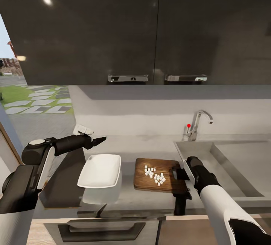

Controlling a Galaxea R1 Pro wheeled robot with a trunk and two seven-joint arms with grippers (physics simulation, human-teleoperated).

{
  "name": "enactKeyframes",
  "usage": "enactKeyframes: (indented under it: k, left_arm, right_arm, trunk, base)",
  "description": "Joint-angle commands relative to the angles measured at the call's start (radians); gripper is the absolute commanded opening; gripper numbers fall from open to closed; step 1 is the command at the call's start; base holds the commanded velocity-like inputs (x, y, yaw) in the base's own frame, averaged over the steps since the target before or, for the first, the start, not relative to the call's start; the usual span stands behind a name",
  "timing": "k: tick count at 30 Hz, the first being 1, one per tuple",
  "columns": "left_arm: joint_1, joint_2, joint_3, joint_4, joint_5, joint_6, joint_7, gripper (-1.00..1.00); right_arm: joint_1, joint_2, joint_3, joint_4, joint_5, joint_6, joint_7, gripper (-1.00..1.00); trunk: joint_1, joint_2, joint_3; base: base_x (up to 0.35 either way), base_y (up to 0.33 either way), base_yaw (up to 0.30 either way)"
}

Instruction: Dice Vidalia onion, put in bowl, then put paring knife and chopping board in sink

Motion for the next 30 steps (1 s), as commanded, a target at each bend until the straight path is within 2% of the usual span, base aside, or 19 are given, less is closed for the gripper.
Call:
enactKeyframes:
  k: [1,14,30]
  left_arm:
    - [-0.001,0.0,0.001,0.0,0.002,0.007,-0.003,1.0]
    - [-0.001,0.0,0.001,0.0,0.002,0.008,-0.003,1.0]
    - [-0.001,-0.001,0.0,0.0,0.002,0.008,-0.003,1.0]
  right_arm:
    - [-0.001,0.001,-0.004,-0.001,0.006,0.005,0.002,-1.0]
    - [-0.001,0.001,-0.004,-0.001,0.006,0.005,0.002,-1.0]
    - [-0.001,0.002,-0.004,-0.001,0.006,0.006,0.002,-1.0]
  trunk:
    - [0.001,-0.002,-0.002]
    - [0.001,-0.002,0.0]
    - [0.001,-0.002,0.018]
  base:
    - [0.0,0.0,0.0]
    - [0.0,0.0,0.0]
    - [0.0,0.0,0.0]
